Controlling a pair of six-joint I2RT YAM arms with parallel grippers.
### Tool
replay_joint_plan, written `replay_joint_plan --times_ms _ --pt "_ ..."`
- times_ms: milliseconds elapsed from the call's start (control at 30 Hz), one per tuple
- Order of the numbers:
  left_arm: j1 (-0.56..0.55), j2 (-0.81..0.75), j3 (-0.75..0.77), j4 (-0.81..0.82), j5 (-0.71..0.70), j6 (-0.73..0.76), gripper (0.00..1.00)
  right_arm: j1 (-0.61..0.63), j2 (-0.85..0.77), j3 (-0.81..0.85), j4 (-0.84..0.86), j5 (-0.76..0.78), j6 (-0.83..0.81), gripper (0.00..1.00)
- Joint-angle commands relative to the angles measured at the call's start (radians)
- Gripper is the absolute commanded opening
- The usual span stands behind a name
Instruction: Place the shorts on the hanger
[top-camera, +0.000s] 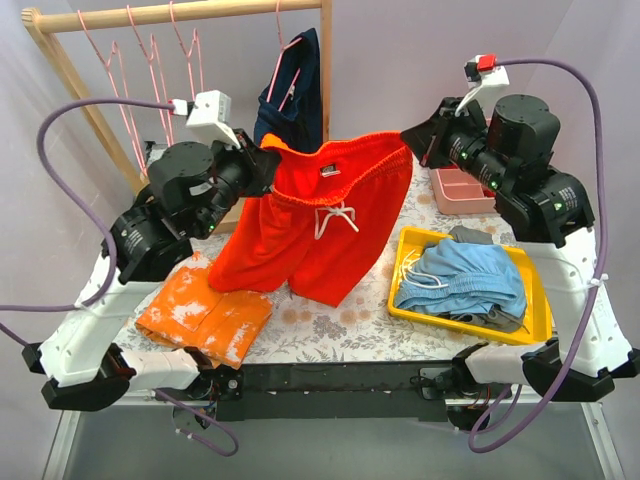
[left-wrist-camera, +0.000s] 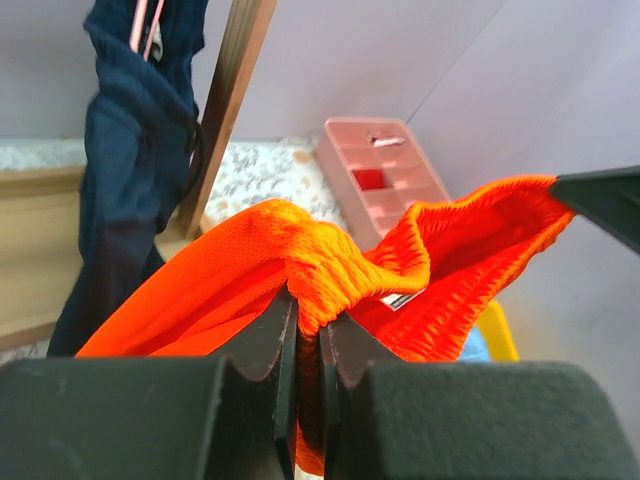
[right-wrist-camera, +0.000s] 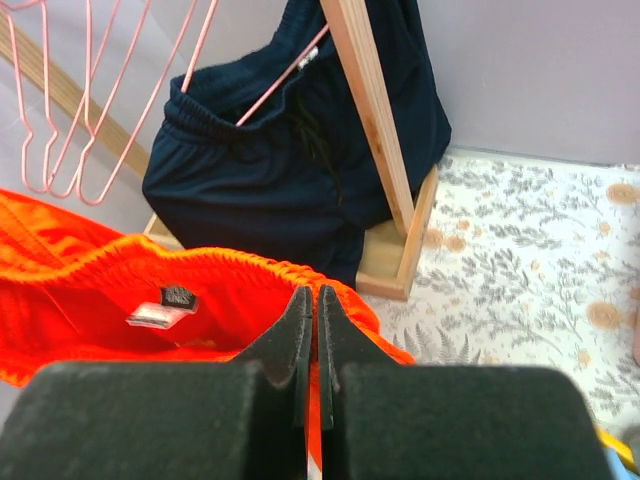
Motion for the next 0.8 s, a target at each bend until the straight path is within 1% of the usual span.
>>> replay_joint_plan --times_ms 0,33,67,100,133,167,200,233,267,300,333,367,400,433,467,500,533,567,600,633,667,700,733,767 --pt "0.005 -0.041 -0.073 -0.057 -0.019 -0.038 0.0 -0.004 -0.047 -0.156 0.064 0.026 -0.002 0.01" --pt "0.005 -0.074 -0.17 -0.048 -0.009 -0.055 0.0 -0.004 -0.09 -0.222 0.069 0.029 0.003 0.01" --pt "0.005 -0.093 -0.223 -0.043 -0.001 -0.073 0.0 -0.004 -0.114 -0.286 0.076 0.051 0.013 0.01" --pt "0.005 -0.108 -0.274 -0.037 0.01 -0.098 0.0 -0.004 -0.143 -0.436 0.084 0.068 0.018 0.01" --pt "0.005 -0.128 -0.4 -0.025 0.022 -0.141 0.0 -0.002 -0.2 -0.511 0.104 0.081 0.024 0.01" --pt "0.005 -0.162 -0.464 -0.011 0.057 -0.164 0.0 -0.002 -0.225 -0.582 0.113 0.099 0.042 0.01" --pt "0.005 -0.179 -0.54 0.006 0.086 -0.181 0.0 -0.004 -0.245 -0.73 0.124 0.101 0.052 0.01" --pt "0.005 -0.191 -0.603 0.051 0.118 -0.198 0.0 -0.004 -0.272 -0.788 0.145 0.096 0.064 0.01" --pt "0.005 -0.219 -0.718 0.082 0.201 -0.198 0.05 -0.004 -0.279 -0.843 0.15 0.089 0.075 0.01" --pt "0.005 -0.233 -0.757 0.111 0.226 -0.198 0.14 -0.004 -0.282 -0.882 0.158 0.076 0.089 0.01" --pt "0.005 -0.246 -0.785 0.153 0.244 -0.192 0.32 -0.004 -0.286 -0.943 0.168 0.066 0.09 0.01" --pt "0.005 -0.283 -0.808 0.171 0.269 -0.181 0.38 -0.004 -0.288 -0.96 0.182 0.061 0.093 0.01" --pt "0.005 -0.297 -0.797 0.19 0.269 -0.167 0.43 -0.002 -0.286 -0.971 0.184 0.064 0.089 0.01" --pt "0.005 -0.311 -0.774 0.19 0.269 -0.152 0.53 -0.004 -0.285 -0.975 0.184 0.068 0.086 0.01" --pt "0.005 -0.32 -0.748 0.191 0.26 -0.103 0.55 -0.002 -0.283 -0.975 0.181 0.081 0.079 0.01" --pt "0.007 -0.328 -0.675 0.176 0.223 -0.084 0.57 -0.004 -0.283 -0.972 0.182 0.084 0.075 0.01" --pt "0.005 -0.326 -0.635 0.166 0.197 -0.065 0.59 -0.004 -0.277 -0.968 0.184 0.085 0.066 0.01" --pt "0.005 -0.322 -0.597 0.158 0.162 -0.019 0.64 -0.004 -0.276 -0.96 0.184 0.081 0.063 0.01" --pt "0.005 -0.301 -0.511 0.147 0.066 0.001 0.67 -0.004 -0.273 -0.96 0.191 0.072 0.061 0.01" --pt "0.005 -0.285 -0.478 0.15 0.009 0.03 0.68 -0.004 -0.265 -0.96 0.199 0.059 0.056 0.02" --pt "0.005 -0.262 -0.439 0.149 -0.069 0.05 0.73 -0.004 -0.263 -0.966 0.205 0.041 0.055 0.07" --pt "0.007 -0.238 -0.367 0.155 -0.129 0.113 0.74 -0.004 -0.262 -0.972 0.216 0.03 0.053 0.09" --pt "0.007 -0.178 -0.327 0.159 -0.239 0.145 0.75 -0.002 -0.259 -0.975 0.218 0.021 0.049 0.12" --pt "0.008 -0.152 -0.299 0.174 -0.287 0.179 0.77 -0.004 -0.257 -0.983 0.219 0.01 0.046 0.19"
